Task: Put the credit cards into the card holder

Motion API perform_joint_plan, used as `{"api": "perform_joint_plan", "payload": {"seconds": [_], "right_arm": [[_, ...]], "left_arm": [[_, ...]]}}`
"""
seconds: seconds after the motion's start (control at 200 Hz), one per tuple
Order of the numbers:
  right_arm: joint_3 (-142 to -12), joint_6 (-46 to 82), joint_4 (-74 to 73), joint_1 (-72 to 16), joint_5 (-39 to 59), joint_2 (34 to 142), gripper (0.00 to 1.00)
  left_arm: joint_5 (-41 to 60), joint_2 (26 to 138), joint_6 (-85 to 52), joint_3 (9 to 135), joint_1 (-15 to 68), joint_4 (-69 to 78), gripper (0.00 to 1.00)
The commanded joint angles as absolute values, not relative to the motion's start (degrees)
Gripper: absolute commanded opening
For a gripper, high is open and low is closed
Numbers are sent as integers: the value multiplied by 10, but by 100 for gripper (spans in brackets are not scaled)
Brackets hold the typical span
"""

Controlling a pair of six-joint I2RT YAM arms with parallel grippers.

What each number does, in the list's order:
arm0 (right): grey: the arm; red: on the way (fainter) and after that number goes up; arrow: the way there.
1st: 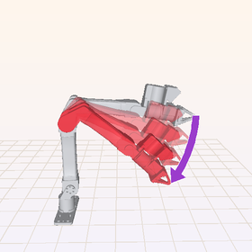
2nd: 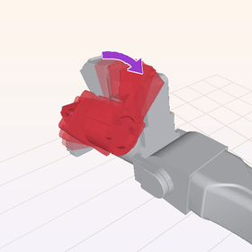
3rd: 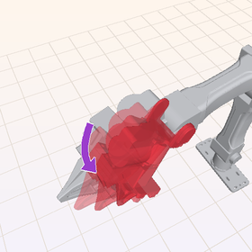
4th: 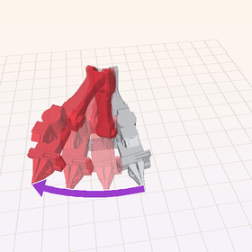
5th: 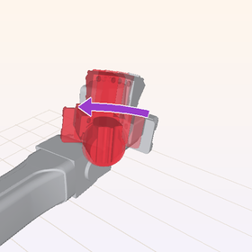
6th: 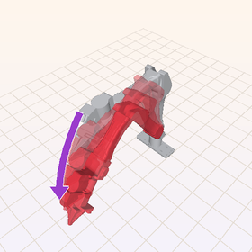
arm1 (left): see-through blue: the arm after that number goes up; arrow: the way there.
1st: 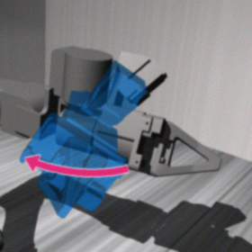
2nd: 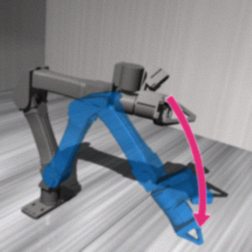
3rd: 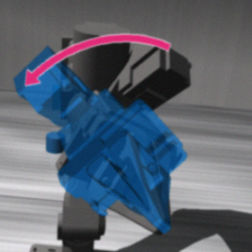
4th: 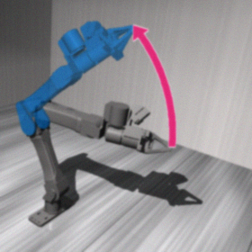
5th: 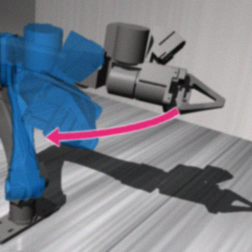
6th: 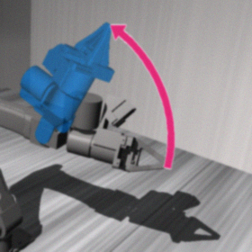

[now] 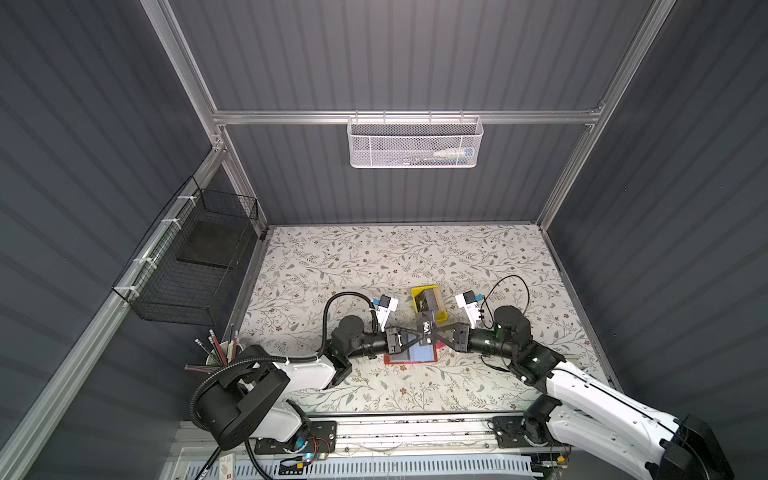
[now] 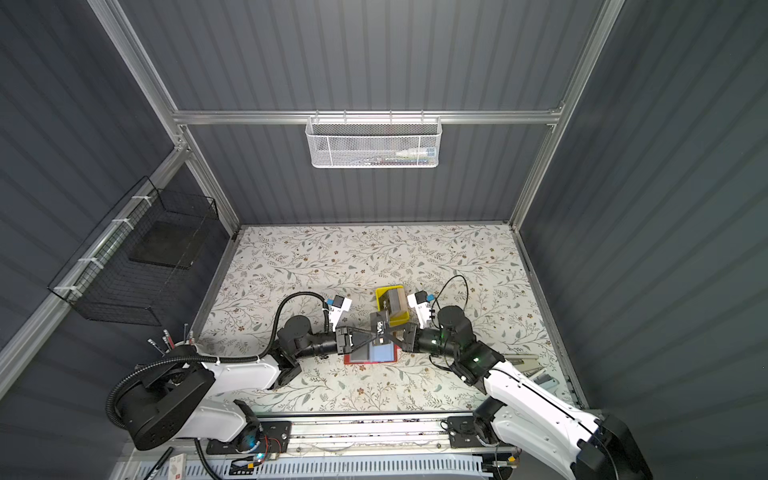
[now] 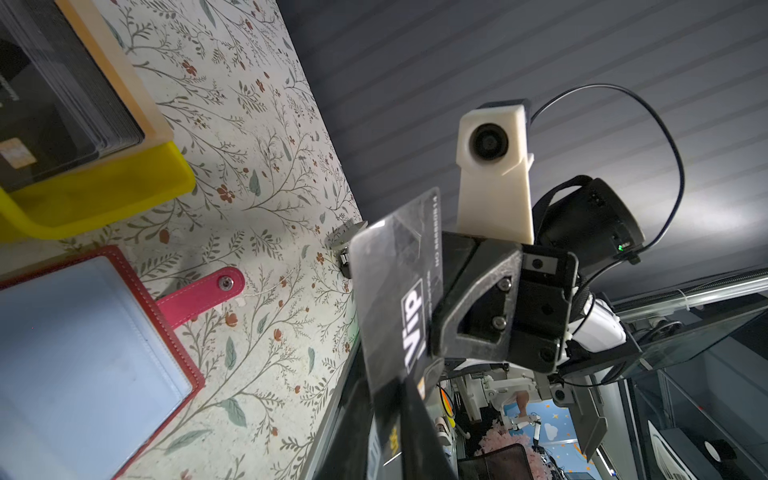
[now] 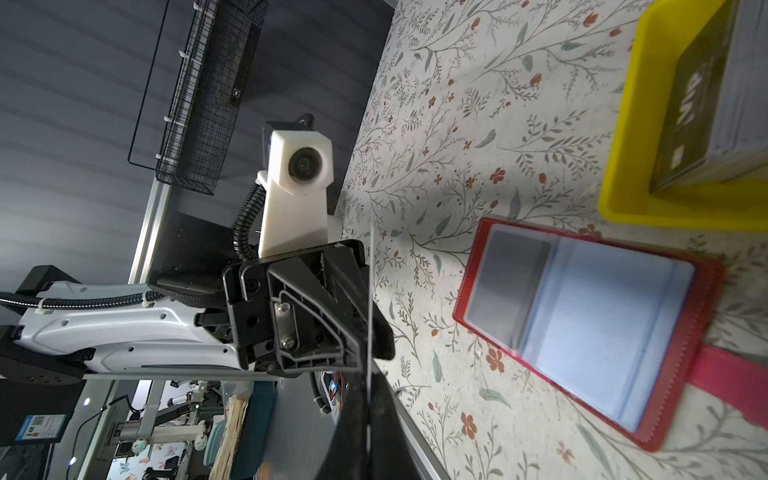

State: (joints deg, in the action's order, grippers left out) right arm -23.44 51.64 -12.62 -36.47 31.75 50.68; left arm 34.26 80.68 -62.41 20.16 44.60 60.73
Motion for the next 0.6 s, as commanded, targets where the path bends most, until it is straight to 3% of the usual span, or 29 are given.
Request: {"api": "perform_joint_plan", "payload": {"seconds": [0.0,0.3,0.41,0.595], "right_arm": [[-225,525,-151,-366,328,500,1],[-225,524,-137,-366,312,507,6],[-225,523,-122,-366,302,507,15],[-236,511,-62,-370,258,506,19]], "left_arm": [[341,799,-629,203,449,614,14],[337,800,-628,209,449,578,0],[325,794,-626,208,448,558,0],[309,770,-600,217,441,466,0]]}}
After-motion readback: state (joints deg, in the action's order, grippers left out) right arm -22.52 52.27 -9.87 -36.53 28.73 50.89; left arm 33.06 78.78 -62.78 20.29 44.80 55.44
